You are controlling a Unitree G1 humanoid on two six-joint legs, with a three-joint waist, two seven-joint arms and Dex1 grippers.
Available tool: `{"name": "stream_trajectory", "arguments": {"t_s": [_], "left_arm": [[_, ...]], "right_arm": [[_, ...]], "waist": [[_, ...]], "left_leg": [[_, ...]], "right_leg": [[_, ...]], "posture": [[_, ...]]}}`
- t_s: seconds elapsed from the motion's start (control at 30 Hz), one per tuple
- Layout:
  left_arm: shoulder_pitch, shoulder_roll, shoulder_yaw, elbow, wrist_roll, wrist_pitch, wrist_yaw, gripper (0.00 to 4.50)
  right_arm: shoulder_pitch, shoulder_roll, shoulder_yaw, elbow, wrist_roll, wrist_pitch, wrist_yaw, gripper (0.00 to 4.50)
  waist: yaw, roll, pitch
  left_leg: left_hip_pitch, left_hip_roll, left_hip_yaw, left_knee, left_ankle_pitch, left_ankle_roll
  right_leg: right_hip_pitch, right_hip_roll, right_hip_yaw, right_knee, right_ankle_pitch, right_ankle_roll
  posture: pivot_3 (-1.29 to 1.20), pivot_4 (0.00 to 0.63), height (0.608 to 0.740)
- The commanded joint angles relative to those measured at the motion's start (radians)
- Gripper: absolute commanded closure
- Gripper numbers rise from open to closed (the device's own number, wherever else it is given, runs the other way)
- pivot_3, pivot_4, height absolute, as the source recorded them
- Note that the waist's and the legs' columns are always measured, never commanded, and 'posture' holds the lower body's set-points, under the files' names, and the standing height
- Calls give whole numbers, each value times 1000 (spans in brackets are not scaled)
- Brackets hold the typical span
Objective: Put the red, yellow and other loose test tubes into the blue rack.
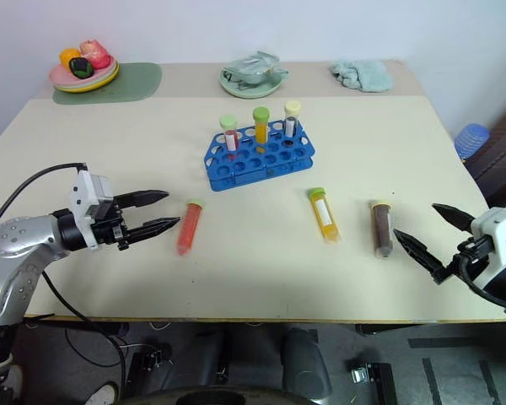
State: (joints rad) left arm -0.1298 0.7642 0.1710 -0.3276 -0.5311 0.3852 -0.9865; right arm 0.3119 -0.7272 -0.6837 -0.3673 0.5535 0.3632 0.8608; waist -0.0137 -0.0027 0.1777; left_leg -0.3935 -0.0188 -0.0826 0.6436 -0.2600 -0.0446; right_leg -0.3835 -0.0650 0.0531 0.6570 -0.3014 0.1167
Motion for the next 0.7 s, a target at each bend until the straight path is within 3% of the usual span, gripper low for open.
{"name": "stream_trajectory", "arguments": {"t_s": [0.03,0.27,0.4,0.5,0.7], "left_arm": [[1,10,4,-20,2,-10,-5,1591],[7,-1,-7,-24,8,-23,-9,1591],[-4,-1,-17,-17,-2,-39,-46,1591],[-57,3,-54,-22,-32,-55,-128,1591],[-212,-19,-143,30,-10,-71,-202,1591]], "right_arm": [[2,-22,-21,-23,7,1,-1,51],[-7,-37,-21,-48,11,48,-33,51],[-17,-53,4,-88,-36,115,-120,51],[-100,-119,41,-131,12,334,-218,51],[-477,-293,197,-31,135,902,-340,51]], "waist": [[0,0,0],[0,0,0],[0,0,0],[0,0,0],[-1,1,1]], "left_leg": [[0,0,0,0,0,0],[0,0,0,0,0,0],[0,0,0,0,0,0],[0,0,0,0,0,0],[0,0,0,1,0,0]], "right_leg": [[0,0,0,0,0,0],[0,0,0,0,0,0],[0,0,0,0,0,0],[0,0,0,-1,0,0],[0,0,0,-1,0,-1]], "posture": [[0,150,740],[0,150,740],[0,150,740],[0,150,740],[0,150,740]]}}
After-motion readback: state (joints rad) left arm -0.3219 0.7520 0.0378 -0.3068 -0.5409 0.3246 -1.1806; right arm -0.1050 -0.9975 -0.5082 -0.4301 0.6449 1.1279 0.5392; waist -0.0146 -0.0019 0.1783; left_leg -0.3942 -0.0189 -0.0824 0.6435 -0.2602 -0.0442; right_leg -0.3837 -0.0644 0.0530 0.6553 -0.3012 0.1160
